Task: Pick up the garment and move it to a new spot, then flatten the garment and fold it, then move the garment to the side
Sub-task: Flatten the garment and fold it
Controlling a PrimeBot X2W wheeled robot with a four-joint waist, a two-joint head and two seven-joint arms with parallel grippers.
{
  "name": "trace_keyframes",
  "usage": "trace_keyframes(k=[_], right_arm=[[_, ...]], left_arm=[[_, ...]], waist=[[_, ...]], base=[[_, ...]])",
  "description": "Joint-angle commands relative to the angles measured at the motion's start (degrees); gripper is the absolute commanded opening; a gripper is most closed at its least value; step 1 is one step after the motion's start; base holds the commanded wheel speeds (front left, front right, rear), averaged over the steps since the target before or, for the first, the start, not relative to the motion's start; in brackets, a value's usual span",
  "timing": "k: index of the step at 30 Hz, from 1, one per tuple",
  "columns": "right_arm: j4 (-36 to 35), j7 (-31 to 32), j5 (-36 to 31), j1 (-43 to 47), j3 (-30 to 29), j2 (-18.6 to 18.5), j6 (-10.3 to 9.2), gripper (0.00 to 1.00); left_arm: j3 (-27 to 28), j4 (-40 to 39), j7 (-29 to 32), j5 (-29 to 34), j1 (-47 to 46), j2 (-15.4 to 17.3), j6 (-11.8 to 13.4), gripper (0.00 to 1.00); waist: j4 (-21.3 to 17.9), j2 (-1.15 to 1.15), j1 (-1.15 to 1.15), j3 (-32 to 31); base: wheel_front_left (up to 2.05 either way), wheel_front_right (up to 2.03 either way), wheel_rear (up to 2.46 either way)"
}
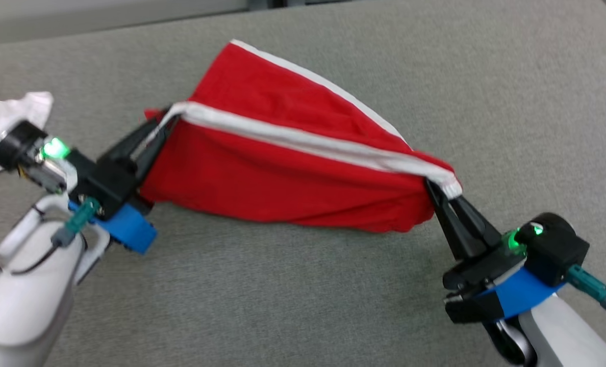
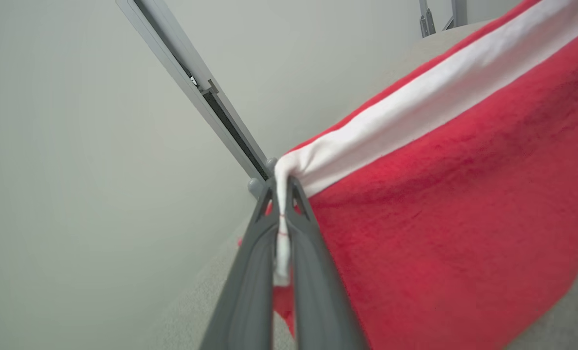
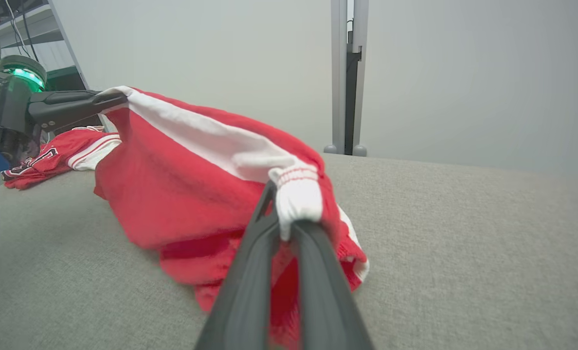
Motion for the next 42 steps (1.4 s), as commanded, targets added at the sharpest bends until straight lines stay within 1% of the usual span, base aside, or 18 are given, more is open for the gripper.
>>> trace_keyframes(k=[1,7,11,15,20,24,27,30,31,32,33,34,35,39,42], right_arm=[[0.21,-0.04,-0.73,-1.72,-0.31,0.75,-0.04,0.00],[1.21,-0.04,-2.44,-7.44,-1.23,4.54,-0.03,0.00],[1.91,-0.04,-3.36,-10.46,-1.32,6.49,-0.04,0.00],[3.10,-0.04,-4.31,-12.29,-2.12,8.34,-0.04,0.00],[4.85,-0.04,-5.09,-14.58,-2.13,10.06,-0.04,0.00],[6.20,-0.04,-5.43,-16.25,-2.11,11.36,-0.04,0.00],[7.24,-0.04,-5.72,-17.43,-1.84,12.20,-0.03,0.00],[8.17,-0.04,-5.75,-18.19,-1.64,12.42,-0.04,0.00],[8.53,-0.04,-5.73,-18.33,-1.61,12.38,-0.04,0.08],[8.77,-0.04,-5.78,-18.47,-1.63,12.34,-0.04,0.38],[8.92,-0.04,-5.83,-18.53,-1.73,12.29,-0.04,0.69],[8.94,-0.04,-5.95,-18.44,-2.05,12.34,-0.04,1.00],[8.91,-0.04,-5.96,-18.18,-2.35,12.43,-0.04,1.00],[8.29,-0.04,-6.24,-15.87,-3.35,11.91,-0.04,1.00],[7.31,-0.04,-6.56,-13.65,-5.07,11.19,-0.04,1.00]], left_arm=[[-1.19,0.84,0.26,-0.79,-2.29,0.61,-0.17,0.00],[-9.36,6.60,1.06,-4.48,-15.94,4.12,-0.15,0.00],[-15.35,10.41,1.08,-6.74,-23.32,5.38,-0.15,0.00],[-20.41,14.60,0.48,-8.96,-29.52,5.92,-0.10,0.00],[-25.29,19.97,-0.13,-11.49,-35.77,5.73,-0.10,0.00],[-29.16,23.58,-0.74,-13.16,-38.94,5.02,-0.10,0.00],[-31.02,26.29,-1.27,-14.51,-40.75,4.91,-0.10,0.00],[-32.26,28.56,-1.91,-15.50,-41.60,4.03,-0.10,0.00],[-32.59,29.18,-2.07,-15.68,-41.88,3.85,-0.10,0.00],[-32.89,29.75,-2.25,-16.02,-42.14,3.65,-0.10,0.00],[-32.95,30.35,-2.48,-16.21,-42.32,3.44,-0.10,0.12],[-33.05,30.85,-2.56,-16.29,-42.45,3.24,-0.10,0.67],[-33.13,31.30,-2.64,-16.19,-42.61,2.98,-0.10,1.00],[-32.23,32.52,-3.08,-16.45,-42.06,2.02,0.22,1.00],[-30.75,31.20,-3.01,-16.61,-40.85,1.83,0.88,1.00]], waist=[[-2.95,0.00,-0.01,3.93],[-6.34,0.00,-0.01,9.26],[-8.37,0.00,-0.01,11.95],[-9.91,0.00,-0.01,13.82],[-11.13,0.00,-0.01,15.73],[-11.57,0.00,-0.01,16.88],[-11.72,0.00,-0.01,17.37],[-11.64,0.00,-0.01,17.62],[-11.60,0.00,-0.01,17.64],[-11.56,0.00,-0.01,17.62],[-11.52,0.00,-0.01,17.55],[-11.50,0.00,-0.01,17.46],[-11.47,0.00,-0.01,17.30],[-11.26,0.00,-0.01,16.19],[-11.08,0.00,-0.01,15.12]], base=[[0.00,0.00,0.00],[0.00,0.00,0.00],[0.00,0.00,0.00],[0.00,0.00,0.00],[0.00,0.00,0.00],[0.00,0.00,0.00],[0.00,0.00,0.00],[0.00,0.00,0.00],[0.00,0.00,0.00],[0.00,0.00,0.00],[0.00,0.00,0.00],[0.00,0.00,0.00],[0.00,0.00,0.00],[0.00,0.00,0.00],[0.00,0.00,0.00]])
